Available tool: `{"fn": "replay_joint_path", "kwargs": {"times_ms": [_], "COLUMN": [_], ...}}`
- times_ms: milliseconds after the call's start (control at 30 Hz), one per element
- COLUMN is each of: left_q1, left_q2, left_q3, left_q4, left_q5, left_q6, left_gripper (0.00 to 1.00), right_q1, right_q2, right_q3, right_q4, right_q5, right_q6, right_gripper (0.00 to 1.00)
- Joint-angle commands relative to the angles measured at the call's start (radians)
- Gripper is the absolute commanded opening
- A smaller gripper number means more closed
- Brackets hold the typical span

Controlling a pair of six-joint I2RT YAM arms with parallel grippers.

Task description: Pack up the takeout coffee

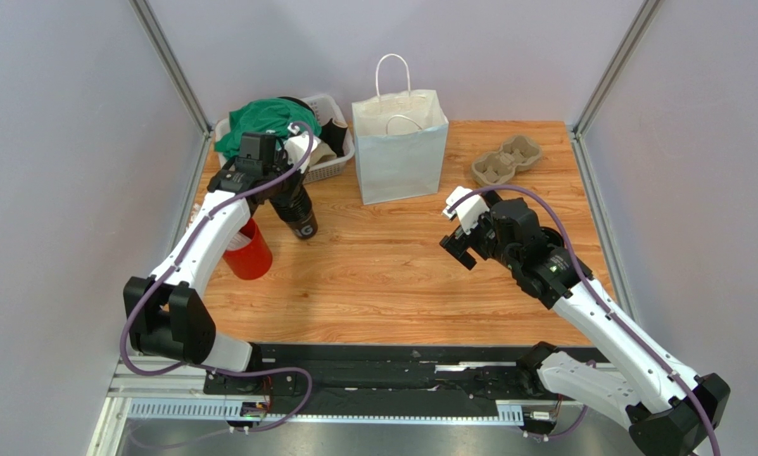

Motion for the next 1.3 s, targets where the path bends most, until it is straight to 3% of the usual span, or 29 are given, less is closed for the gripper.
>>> {"fn": "replay_joint_path", "kwargs": {"times_ms": [0,567,1267], "left_q1": [0.005,-0.003,-0.061], "left_q2": [-0.05,-0.096,-0.135], "left_q3": [-0.003,-0.034,-0.078], "left_q4": [0.057,0.073,0.108], "left_q5": [-0.008,0.055,0.021], "left_q6": [-0.017,0.012,0.07], "left_gripper": [0.0,0.0,0.0], "right_q1": [0.008,0.008,0.008], "right_q2": [-0.005,-0.013,-0.016], "right_q3": [0.0,0.0,0.0], "right_q4": [0.055,0.055,0.054], "right_q5": [0.013,0.013,0.011], "right_q6": [-0.011,-0.014,-0.013], "right_gripper": [0.98,0.98,0.98]}}
